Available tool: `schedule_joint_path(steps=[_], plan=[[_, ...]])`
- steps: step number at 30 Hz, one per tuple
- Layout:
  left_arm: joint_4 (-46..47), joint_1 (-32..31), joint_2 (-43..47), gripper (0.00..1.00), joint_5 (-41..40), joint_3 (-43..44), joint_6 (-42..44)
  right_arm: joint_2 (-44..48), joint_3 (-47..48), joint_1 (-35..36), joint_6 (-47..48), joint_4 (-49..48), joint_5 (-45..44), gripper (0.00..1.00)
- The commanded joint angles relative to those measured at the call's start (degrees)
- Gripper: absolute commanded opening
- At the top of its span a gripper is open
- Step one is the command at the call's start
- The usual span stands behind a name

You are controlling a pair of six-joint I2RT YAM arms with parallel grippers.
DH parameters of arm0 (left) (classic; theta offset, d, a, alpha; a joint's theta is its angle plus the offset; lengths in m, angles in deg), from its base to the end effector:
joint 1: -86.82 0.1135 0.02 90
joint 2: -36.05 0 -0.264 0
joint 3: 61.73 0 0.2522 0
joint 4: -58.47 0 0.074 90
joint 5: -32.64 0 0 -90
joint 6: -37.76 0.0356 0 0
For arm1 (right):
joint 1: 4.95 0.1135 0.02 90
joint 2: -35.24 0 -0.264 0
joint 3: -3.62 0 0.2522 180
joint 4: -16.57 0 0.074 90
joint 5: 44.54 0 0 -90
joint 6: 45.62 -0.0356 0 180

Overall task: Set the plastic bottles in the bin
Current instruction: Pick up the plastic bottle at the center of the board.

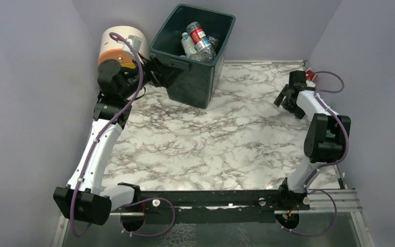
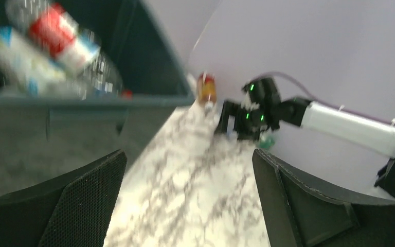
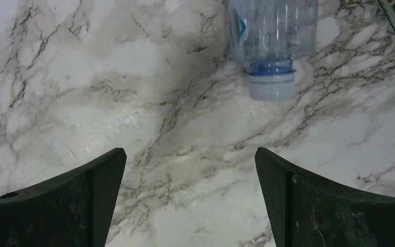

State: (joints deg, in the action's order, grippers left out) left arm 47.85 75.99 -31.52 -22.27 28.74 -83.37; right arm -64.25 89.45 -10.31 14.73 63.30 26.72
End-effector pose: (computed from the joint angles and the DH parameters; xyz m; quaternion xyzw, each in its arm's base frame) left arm 0.2440 -0.0675 0.4776 0.1256 0.6302 -0.4424 0.6255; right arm 0.3592 -0.0452 0.2207 0.3266 0.8972 -0.1008 0.2796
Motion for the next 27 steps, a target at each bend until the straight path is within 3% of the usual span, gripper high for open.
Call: schedule_joint_path(steps=[1,7,18,27], plan=[[-6.6,0.4,3.3,0.99,1.4,-7.3,2.5,-5.4,3.6,-2.4,0.8,-3.1,-1.4,0.99],[-12.4,0.3,4.6,0.99,0.5,-7.9,5.8,-8.9,8.0,-7.6,1.2,-3.8,0.4,0.99],[-12.9,0.2,2.4,0.99,1.2,-5.7,4.9,-15.5,15.3,-11.5,2.2,-2.3,1.2,0.99],[-14.4,0.2,1.9,0.99,0.9,-4.7,5.7,-19.3,14.7,-12.5,1.0,-3.7,3.8,0.96]])
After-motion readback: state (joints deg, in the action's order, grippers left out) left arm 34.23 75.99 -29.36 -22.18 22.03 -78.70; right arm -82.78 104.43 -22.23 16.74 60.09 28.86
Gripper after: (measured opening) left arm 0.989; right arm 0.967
